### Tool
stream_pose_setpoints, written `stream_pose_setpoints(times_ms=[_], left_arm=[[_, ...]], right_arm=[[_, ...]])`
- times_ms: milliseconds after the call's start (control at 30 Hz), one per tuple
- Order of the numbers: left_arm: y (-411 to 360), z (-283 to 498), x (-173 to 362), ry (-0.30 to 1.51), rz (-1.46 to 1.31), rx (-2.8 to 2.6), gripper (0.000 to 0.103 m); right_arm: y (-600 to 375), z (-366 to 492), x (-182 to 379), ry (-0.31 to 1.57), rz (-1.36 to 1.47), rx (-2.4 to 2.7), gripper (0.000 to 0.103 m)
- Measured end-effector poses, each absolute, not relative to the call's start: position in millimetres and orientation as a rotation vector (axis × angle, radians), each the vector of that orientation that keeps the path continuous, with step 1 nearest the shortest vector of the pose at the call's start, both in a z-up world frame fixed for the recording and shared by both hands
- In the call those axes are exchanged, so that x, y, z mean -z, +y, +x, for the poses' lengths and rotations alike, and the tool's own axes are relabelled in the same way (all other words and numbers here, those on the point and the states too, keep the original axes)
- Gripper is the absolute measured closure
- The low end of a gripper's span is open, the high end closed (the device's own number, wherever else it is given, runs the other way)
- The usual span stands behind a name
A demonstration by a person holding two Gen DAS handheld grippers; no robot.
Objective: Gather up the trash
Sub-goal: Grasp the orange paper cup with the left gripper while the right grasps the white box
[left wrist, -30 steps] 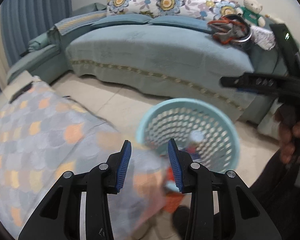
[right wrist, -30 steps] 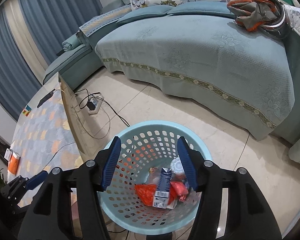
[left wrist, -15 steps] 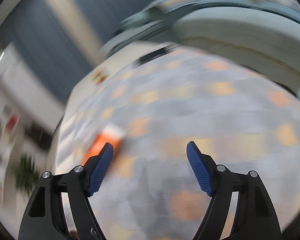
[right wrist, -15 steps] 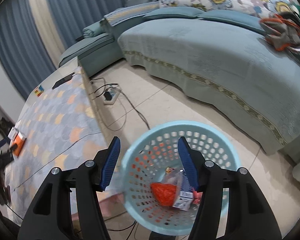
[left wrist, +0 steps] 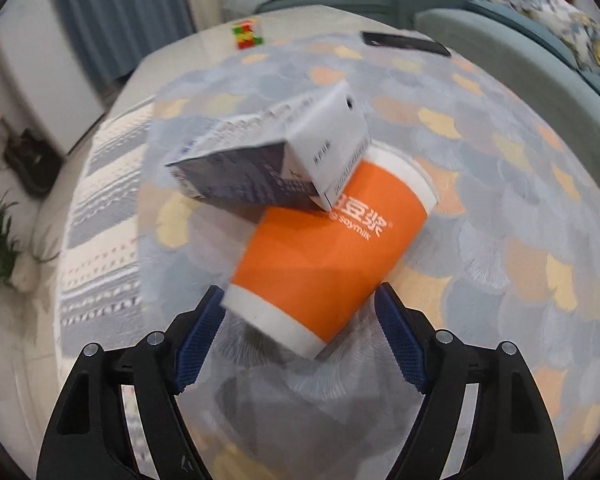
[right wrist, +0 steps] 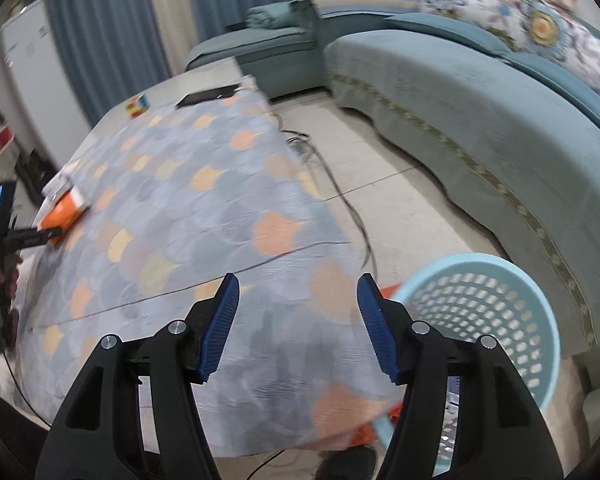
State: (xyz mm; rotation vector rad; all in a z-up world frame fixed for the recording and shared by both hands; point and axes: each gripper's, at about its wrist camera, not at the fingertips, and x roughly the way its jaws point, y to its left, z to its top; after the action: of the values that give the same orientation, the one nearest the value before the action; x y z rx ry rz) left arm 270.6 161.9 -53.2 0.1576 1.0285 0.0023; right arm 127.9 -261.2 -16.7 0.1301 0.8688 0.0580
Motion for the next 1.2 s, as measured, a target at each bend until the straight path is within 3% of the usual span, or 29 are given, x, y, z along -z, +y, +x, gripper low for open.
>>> stream_pose_setpoints(times_ms=[133,200,267,633,900,1200], left_arm=[[156,281,66,1.038,0.177,0.031,0.029],[155,281,68,1.033,0.155,0.069,0.041],[149,280,67,1.025,0.136,0.12,0.045],[126,212,15,0.866,0.132,0.257,0.047],[145,142,-67,0.65,0.081,0.205,0.047],[180,139,-99,0.527,0.025,0.024,0.047]], right_arm=[[-233,135,21,0.88,0.11,-0.108,0.045],[-215,139,21,0.878,0.105,-0.141,0.045],[-198,142,21,0.875,0.094,-0.169,0.045],[-140,150,27,0.887,0.041,-0.254,0.045],[-118,160,29,0.873,0.045,-0.299,0.045],[-34,202,26,0.779,0.027,-0.463,0.045]])
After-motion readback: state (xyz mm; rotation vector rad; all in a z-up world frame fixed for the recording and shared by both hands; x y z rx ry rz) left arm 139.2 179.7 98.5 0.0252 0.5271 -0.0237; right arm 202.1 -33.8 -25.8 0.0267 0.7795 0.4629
